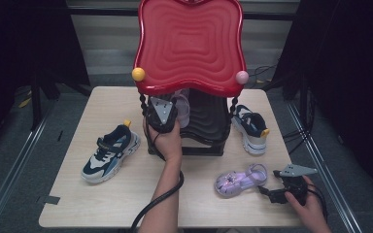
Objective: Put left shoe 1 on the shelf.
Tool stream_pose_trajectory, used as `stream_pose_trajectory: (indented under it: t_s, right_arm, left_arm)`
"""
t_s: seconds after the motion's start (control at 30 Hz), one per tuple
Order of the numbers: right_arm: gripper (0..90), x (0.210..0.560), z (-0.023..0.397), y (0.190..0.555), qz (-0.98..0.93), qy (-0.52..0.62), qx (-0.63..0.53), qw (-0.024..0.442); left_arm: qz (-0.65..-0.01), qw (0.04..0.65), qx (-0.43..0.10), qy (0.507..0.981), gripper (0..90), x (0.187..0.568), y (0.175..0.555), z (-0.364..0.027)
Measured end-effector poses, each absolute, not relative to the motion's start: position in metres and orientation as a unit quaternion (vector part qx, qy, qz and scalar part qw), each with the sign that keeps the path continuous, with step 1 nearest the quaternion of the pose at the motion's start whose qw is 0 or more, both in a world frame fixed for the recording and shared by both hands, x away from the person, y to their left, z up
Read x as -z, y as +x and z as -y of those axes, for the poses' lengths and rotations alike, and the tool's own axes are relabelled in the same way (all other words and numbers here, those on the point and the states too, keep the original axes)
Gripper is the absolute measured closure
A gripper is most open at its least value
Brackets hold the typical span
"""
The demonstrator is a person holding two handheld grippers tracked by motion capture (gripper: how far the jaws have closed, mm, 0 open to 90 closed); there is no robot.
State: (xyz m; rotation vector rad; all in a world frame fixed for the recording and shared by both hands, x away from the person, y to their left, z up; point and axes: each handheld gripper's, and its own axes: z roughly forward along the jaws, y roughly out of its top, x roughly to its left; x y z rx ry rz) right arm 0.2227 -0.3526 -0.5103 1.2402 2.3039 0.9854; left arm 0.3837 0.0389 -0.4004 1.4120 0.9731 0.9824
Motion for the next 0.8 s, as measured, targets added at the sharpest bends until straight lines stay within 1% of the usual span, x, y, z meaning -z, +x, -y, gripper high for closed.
stream_pose_trajectory:
  t_s: [0.1, 0.23, 0.57, 0.7, 0.8]
  right_arm:
    - [10.0, 0.5104, 0.3528, 0.2230, -0.813, 0.435, -0.347, 0.173]
    - [10.0, 0.5104, 0.3528, 0.2230, -0.813, 0.435, -0.347, 0.173]
    - [10.0, 0.5103, 0.3527, 0.2229, -0.812, 0.436, -0.347, 0.172]
    - [10.0, 0.5104, 0.3527, 0.2229, -0.812, 0.436, -0.347, 0.172]
    - [10.0, 0.5103, 0.3527, 0.2229, -0.813, 0.436, -0.347, 0.172]
  left_arm:
    - [-0.406, 0.536, -0.404, 0.620, 81.5, 0.3997, 0.3854, -0.0348]
    - [-0.415, 0.519, -0.391, 0.637, 80.2, 0.4064, 0.3831, -0.0351]
    - [-0.416, 0.517, -0.384, 0.642, 78.0, 0.4075, 0.3818, -0.0388]
    - [-0.420, 0.519, -0.379, 0.640, 72.9, 0.4080, 0.3813, -0.0405]
    - [-0.419, 0.519, -0.375, 0.644, 71.9, 0.4072, 0.3800, -0.0415]
